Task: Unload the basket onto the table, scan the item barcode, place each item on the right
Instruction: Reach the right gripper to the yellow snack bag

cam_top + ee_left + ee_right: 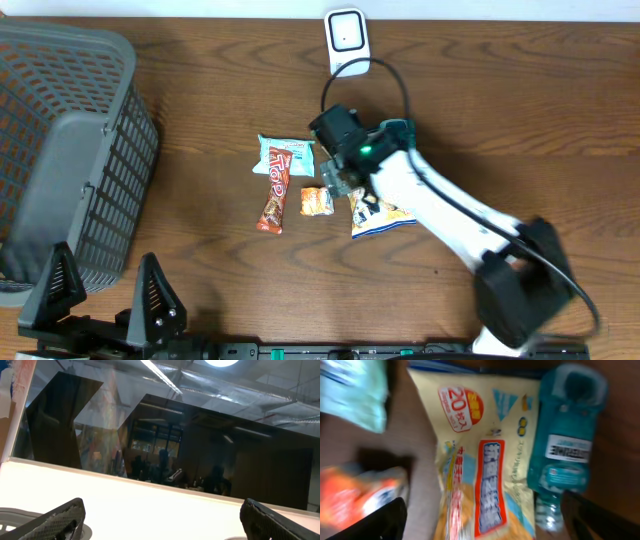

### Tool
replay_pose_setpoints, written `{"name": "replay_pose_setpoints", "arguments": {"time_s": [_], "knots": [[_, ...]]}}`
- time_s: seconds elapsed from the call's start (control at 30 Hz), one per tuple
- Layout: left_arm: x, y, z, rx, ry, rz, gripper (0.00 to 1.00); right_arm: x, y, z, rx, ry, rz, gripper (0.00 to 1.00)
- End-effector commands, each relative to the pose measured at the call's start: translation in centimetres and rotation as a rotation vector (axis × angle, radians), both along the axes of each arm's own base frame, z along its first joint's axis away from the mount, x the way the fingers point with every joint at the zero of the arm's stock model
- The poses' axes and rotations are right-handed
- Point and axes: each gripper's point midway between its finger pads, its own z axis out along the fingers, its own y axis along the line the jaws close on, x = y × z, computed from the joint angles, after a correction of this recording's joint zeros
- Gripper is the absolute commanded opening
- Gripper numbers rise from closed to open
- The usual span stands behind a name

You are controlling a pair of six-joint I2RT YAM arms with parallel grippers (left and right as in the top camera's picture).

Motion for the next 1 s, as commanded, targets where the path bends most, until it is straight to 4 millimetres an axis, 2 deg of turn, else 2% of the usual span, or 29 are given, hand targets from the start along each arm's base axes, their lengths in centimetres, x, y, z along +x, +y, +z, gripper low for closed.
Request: {"name": "replay_pose_setpoints", "arguments": {"time_s": [0.0,0.07,0.13,0.17,0.2,0.27,0.43,0.47,0.57,0.63,0.73,0.8,0.97], "knots": [[-0.1,-0.3,0.0,0.005,-0.004,-0.016,0.99,1.1,-1.1,-2.8,-0.113,-0.029,-0.064,0.91],[-0.1,-0.3,0.0,0.005,-0.004,-0.016,0.99,1.3,-1.6,-4.6,-0.154,-0.027,-0.092,0.9],[-0.1,-0.3,0.0,0.005,-0.004,-0.016,0.99,1.2,-1.8,-6.4,-0.184,0.001,-0.09,0.84],[-0.1,-0.3,0.0,0.005,-0.003,-0.016,0.99,1.1,-2.0,-7.1,-0.197,0.014,-0.09,0.77],[-0.1,-0.3,0.0,0.005,-0.003,-0.016,0.99,0.9,-2.1,-7.8,-0.208,0.028,-0.088,0.66],[0.0,-0.3,-0.2,0.005,0.003,-0.016,0.99,0.6,-2.4,-8.9,-0.239,0.058,-0.058,0.33],[0.1,-0.3,-0.5,0.005,0.016,-0.016,0.99,0.0,-2.0,-9.6,-0.225,0.104,-0.041,0.01],[0.2,-0.3,-0.5,0.005,0.016,-0.016,0.99,0.1,-1.7,-9.3,-0.209,0.113,-0.041,0.01],[0.3,-0.3,-0.6,0.005,0.021,-0.016,0.99,0.6,-0.5,-6.9,-0.15,0.16,-0.04,0.01],[0.4,-0.3,-0.8,0.005,0.025,-0.016,0.99,0.8,1.2,-4.3,-0.041,0.234,-0.01,0.01],[0.6,-0.3,-1.0,0.005,0.03,-0.016,0.99,0.2,4.5,0.2,0.217,0.38,0.115,0.01],[0.6,-0.3,-1.0,0.005,0.031,-0.016,0.99,-0.4,5.9,3.4,0.394,0.468,0.187,0.01],[0.6,-0.3,-1.0,0.005,0.031,-0.016,0.99,-2.2,6.1,9.0,0.782,0.638,0.337,0.01]]}}
